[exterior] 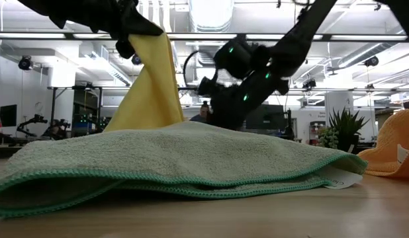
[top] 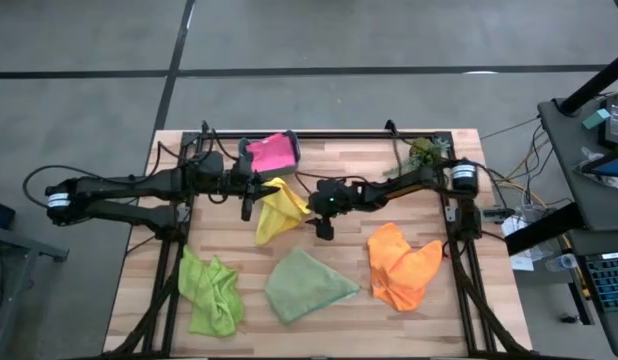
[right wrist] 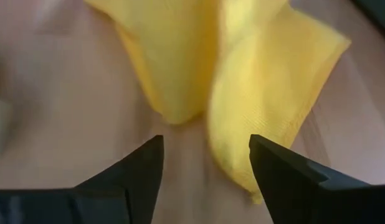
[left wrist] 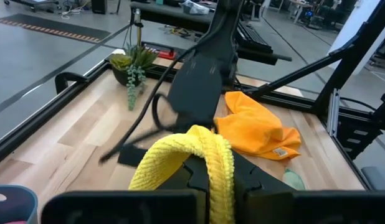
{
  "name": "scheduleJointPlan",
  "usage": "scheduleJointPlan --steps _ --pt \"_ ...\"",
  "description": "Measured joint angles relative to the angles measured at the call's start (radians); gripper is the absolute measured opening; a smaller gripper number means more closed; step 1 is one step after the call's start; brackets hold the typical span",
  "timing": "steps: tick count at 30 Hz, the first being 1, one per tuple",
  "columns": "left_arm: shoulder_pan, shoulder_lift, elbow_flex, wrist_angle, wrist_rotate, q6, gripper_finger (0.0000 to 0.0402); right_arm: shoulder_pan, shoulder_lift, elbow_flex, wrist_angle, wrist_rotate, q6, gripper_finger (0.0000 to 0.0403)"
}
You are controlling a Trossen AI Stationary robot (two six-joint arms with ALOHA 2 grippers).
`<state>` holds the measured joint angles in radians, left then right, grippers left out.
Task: Fold microfiber towels
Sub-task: Fold the yellow microfiber towel
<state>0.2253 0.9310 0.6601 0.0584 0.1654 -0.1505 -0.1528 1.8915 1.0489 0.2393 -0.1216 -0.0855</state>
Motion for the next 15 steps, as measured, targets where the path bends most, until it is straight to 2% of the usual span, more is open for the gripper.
scheduleJointPlan --steps 5,13,15 --pt "0.000 0.000 0.000 0.001 0.002 0.000 0.0000 0.000 0.067 0.061 -0.015 0.044 -0.039 0.0182" --pt "0.000 0.000 0.000 0.001 0.010 0.000 0.0000 0.000 0.048 0.094 -0.108 0.048 -0.082 0.0026" --pt "0.000 0.000 0.000 0.000 0.013 0.000 0.0000 0.000 0.021 0.094 -0.150 0.071 -0.098 0.0016"
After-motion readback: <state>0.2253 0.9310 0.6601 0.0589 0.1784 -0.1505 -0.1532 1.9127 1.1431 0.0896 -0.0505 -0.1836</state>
